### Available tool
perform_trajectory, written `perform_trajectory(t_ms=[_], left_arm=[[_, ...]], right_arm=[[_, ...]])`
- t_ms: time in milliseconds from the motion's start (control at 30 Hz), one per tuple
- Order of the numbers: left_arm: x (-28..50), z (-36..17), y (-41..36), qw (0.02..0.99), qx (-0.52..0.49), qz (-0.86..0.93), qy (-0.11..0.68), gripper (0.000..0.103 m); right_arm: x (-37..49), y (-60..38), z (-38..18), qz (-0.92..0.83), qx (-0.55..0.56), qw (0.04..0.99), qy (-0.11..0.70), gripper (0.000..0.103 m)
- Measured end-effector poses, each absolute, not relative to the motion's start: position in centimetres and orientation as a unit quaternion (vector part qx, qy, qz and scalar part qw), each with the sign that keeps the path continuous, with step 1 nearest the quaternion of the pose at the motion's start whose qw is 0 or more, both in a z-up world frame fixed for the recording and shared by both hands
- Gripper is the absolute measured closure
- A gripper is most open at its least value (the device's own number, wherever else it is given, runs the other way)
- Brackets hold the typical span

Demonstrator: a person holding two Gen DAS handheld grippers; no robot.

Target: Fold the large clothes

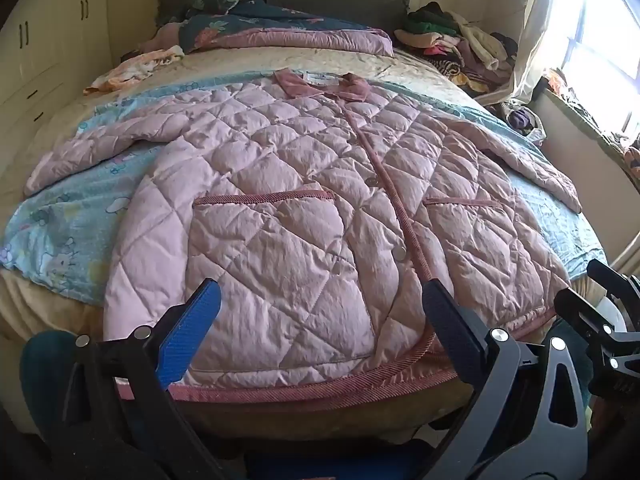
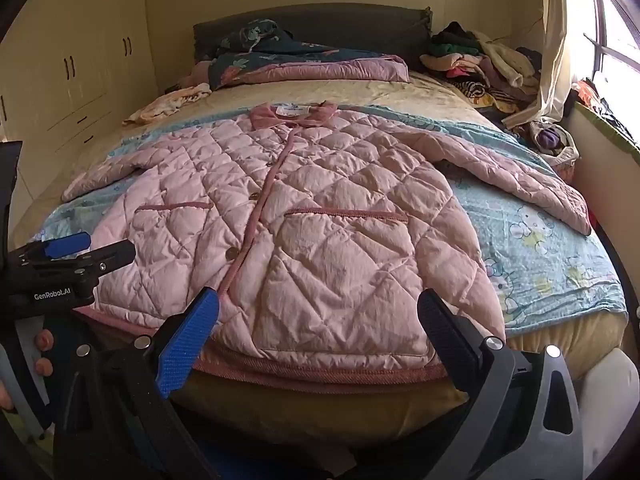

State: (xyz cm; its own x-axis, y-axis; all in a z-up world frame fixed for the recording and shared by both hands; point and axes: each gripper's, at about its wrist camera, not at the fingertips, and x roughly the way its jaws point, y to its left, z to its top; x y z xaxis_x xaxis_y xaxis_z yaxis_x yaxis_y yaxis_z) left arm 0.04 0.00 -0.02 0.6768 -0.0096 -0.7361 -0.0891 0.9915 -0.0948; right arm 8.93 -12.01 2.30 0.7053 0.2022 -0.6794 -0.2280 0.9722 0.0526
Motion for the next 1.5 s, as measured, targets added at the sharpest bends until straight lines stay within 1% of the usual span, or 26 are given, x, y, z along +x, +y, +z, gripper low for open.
perform_trajectory(t_ms=[467, 1500], left_arm=[[0.05, 0.00, 0.09, 0.914, -0.067, 0.019, 0.400, 0.009], [-0.09, 0.33, 0.27, 0.914, -0.069, 0.018, 0.400, 0.009]], right_arm=[[8.96, -11.95, 3.12, 0.120, -0.011, 0.926, 0.357, 0.004], [8.48, -11.66, 3.00, 0.124, -0.005, 0.927, 0.354, 0.004]])
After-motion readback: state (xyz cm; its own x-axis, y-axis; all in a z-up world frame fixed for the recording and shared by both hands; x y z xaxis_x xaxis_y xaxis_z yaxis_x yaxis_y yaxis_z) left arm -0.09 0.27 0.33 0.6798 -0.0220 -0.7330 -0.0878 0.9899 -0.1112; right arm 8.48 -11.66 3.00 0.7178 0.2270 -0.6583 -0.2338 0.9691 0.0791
